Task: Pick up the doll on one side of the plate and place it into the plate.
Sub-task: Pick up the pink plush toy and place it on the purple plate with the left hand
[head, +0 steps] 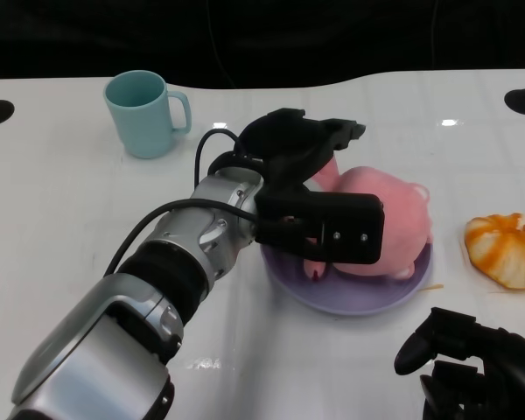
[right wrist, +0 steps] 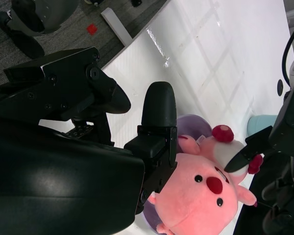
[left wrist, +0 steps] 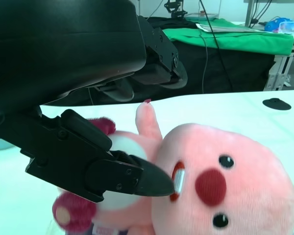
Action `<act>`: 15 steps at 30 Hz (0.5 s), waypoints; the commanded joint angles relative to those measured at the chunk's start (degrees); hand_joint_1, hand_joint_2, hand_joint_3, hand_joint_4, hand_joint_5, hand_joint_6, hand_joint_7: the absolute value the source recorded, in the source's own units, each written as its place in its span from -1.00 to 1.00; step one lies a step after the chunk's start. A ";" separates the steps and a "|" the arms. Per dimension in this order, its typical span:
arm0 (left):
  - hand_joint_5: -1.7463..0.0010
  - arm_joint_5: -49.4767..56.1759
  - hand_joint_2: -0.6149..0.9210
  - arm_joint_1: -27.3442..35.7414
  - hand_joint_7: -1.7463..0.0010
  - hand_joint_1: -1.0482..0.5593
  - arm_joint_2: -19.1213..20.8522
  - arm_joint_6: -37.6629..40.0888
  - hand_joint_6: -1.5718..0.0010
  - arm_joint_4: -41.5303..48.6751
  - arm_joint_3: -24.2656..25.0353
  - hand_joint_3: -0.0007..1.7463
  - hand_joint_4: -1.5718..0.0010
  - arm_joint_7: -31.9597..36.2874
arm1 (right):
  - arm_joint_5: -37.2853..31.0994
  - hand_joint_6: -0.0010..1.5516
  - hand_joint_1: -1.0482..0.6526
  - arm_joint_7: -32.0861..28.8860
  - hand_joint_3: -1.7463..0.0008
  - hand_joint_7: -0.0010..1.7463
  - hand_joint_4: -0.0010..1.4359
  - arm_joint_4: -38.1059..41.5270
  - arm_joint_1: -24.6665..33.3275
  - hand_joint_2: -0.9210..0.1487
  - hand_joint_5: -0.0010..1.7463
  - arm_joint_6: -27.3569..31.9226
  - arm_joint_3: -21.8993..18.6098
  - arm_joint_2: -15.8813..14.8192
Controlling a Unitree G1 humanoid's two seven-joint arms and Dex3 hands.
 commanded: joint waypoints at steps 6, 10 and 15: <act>0.68 -0.86 1.00 -0.38 1.00 -0.94 1.96 0.18 0.82 -4.12 0.66 -0.38 1.00 -2.15 | 0.34 -0.35 0.20 0.00 -0.23 0.67 -0.16 -0.47 0.05 -0.61 1.00 -0.02 -0.75 -0.49; 0.71 -1.51 1.00 0.64 1.00 -0.96 3.18 -0.23 0.83 -7.41 1.26 -0.38 1.00 -3.71 | 0.43 -0.36 0.21 0.02 -0.23 0.67 -0.17 -0.61 0.08 -0.61 1.00 0.00 -0.78 -0.48; 0.69 -2.05 1.00 3.04 1.00 -0.95 5.52 -0.14 0.83 -13.39 1.89 -0.37 1.00 -5.30 | 0.55 -0.36 0.21 0.20 -0.23 0.68 -0.16 -0.48 0.07 -0.61 1.00 -0.27 -0.89 -0.60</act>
